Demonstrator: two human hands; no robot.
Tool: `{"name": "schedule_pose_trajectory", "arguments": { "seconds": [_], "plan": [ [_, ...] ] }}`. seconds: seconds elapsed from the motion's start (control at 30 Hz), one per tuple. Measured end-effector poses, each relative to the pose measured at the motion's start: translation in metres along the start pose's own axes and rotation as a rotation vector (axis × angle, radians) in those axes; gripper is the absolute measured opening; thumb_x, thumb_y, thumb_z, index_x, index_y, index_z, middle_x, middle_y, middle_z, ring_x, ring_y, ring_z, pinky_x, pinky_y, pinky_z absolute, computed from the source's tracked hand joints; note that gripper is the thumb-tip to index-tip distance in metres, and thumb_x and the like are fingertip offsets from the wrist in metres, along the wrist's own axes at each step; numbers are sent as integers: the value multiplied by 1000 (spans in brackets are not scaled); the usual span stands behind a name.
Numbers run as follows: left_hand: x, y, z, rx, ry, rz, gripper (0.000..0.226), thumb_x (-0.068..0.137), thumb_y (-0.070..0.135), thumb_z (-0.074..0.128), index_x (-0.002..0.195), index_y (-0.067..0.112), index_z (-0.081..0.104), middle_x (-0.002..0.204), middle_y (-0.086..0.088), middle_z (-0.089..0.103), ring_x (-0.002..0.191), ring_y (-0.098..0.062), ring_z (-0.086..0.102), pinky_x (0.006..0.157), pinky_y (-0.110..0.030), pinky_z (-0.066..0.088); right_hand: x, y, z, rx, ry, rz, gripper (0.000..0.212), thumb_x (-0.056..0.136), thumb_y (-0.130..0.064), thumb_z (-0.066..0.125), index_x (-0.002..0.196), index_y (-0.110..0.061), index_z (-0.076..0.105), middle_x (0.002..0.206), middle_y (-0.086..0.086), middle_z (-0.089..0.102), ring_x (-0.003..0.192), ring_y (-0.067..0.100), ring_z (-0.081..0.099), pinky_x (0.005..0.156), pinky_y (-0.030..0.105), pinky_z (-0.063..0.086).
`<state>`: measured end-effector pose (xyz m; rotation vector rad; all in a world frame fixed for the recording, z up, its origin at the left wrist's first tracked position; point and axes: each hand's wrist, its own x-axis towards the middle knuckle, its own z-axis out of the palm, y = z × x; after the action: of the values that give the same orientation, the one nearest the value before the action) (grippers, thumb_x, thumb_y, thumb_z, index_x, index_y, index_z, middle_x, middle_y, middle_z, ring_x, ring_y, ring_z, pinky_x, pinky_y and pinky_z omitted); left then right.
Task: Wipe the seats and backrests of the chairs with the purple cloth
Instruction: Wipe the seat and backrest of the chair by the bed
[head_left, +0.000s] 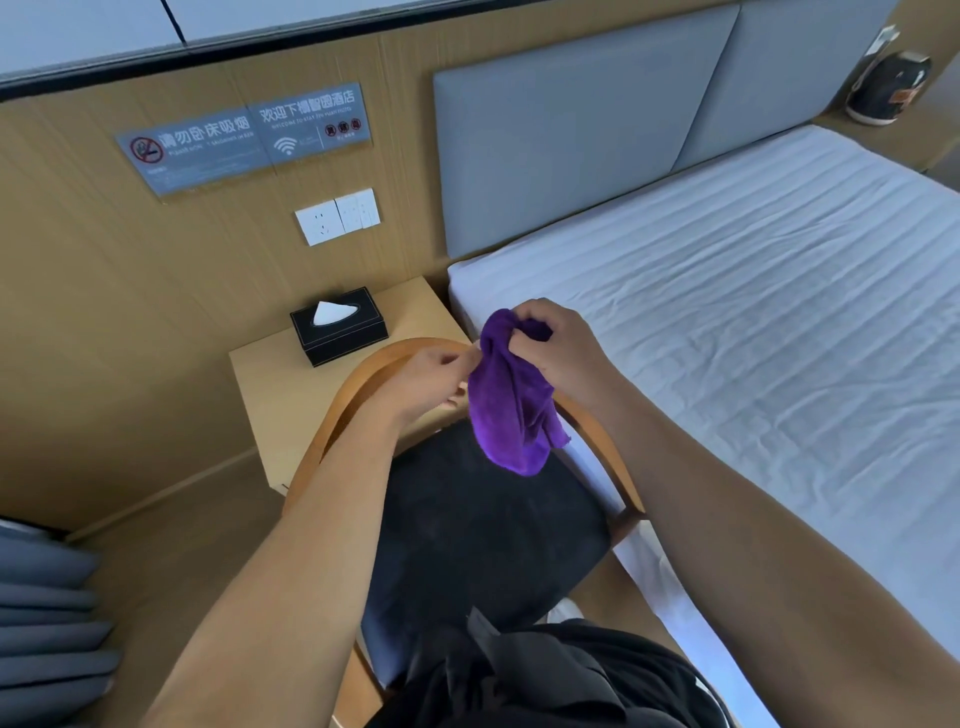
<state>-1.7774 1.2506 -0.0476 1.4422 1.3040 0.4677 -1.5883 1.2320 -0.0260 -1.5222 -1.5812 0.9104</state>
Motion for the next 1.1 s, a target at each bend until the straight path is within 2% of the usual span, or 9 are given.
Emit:
{"name": "schedule_pose_trajectory", "arguments": {
  "seconds": [0.1, 0.27, 0.33, 0.47, 0.6, 0.8, 0.93, 1.03, 1.1],
  "plan": [
    [3, 3, 5, -122, -7, 31, 32, 99, 43, 50, 101, 21, 74, 95, 3, 75, 93, -15, 70, 69, -23, 49, -1, 0, -4, -9, 1, -4, 14, 87, -17, 65, 100, -23, 66, 99, -9, 65, 93, 8, 62, 81, 23, 52],
    [7, 8, 1, -377, -74, -117, 41, 85, 59, 64, 89, 19, 70, 73, 5, 66, 69, -11, 59, 67, -30, 46, -5, 2, -12, -55, -85, -61, 19, 82, -9, 67, 98, -19, 68, 99, -6, 65, 91, 9, 61, 80, 21, 50],
    [11, 11, -1, -234, -123, -91, 31, 89, 46, 67, 92, 16, 72, 68, 7, 65, 67, -10, 57, 64, -28, 43, -7, 4, -9, -73, -78, -87, 19, 83, -7, 68, 98, -20, 69, 101, -6, 65, 93, 5, 60, 82, 16, 49],
    [11, 14, -2, -362, -198, -98, 24, 86, 14, 75, 107, 6, 67, 80, -4, 73, 70, -11, 68, 59, -21, 52, -7, 9, -4, -19, 38, -65, 21, 86, -2, 65, 98, -19, 71, 102, -10, 67, 99, 3, 62, 91, 20, 51],
    [6, 8, 9, -383, -179, -126, 38, 79, 34, 75, 102, 4, 68, 82, -5, 71, 65, -11, 63, 60, -20, 50, -4, 10, 4, -13, 80, -56, 18, 91, -8, 62, 96, -24, 69, 98, -19, 66, 96, -4, 60, 89, 18, 51],
    [7, -2, 10, -242, 99, -81, 20, 79, 26, 82, 91, 17, 68, 81, 2, 71, 72, -10, 67, 52, -16, 48, 2, 12, 8, -172, 93, -51, 33, 94, -7, 47, 95, -33, 67, 104, -12, 56, 92, -5, 55, 77, 2, 40],
    [7, -4, -2, -146, 118, -31, 22, 79, 40, 81, 89, 26, 68, 77, 11, 73, 74, -6, 69, 59, -18, 50, 5, 23, -2, -252, 62, 73, 25, 90, -28, 50, 99, -38, 71, 106, -8, 50, 94, 6, 54, 77, 12, 40],
    [8, 3, 1, -66, 76, 61, 30, 81, 52, 74, 83, 26, 60, 64, 19, 65, 60, 5, 61, 49, -10, 42, 6, 25, 4, -393, -117, 137, 32, 83, -50, 54, 111, -44, 68, 107, -5, 47, 99, 13, 51, 85, 27, 45],
    [9, 8, 5, -118, 60, 90, 30, 84, 55, 69, 82, 26, 60, 62, 20, 63, 59, 7, 59, 49, -8, 40, 6, 26, 9, -393, -171, 115, 17, 88, -47, 55, 97, -44, 69, 101, -4, 49, 96, 15, 53, 78, 23, 41]
  ]
}}
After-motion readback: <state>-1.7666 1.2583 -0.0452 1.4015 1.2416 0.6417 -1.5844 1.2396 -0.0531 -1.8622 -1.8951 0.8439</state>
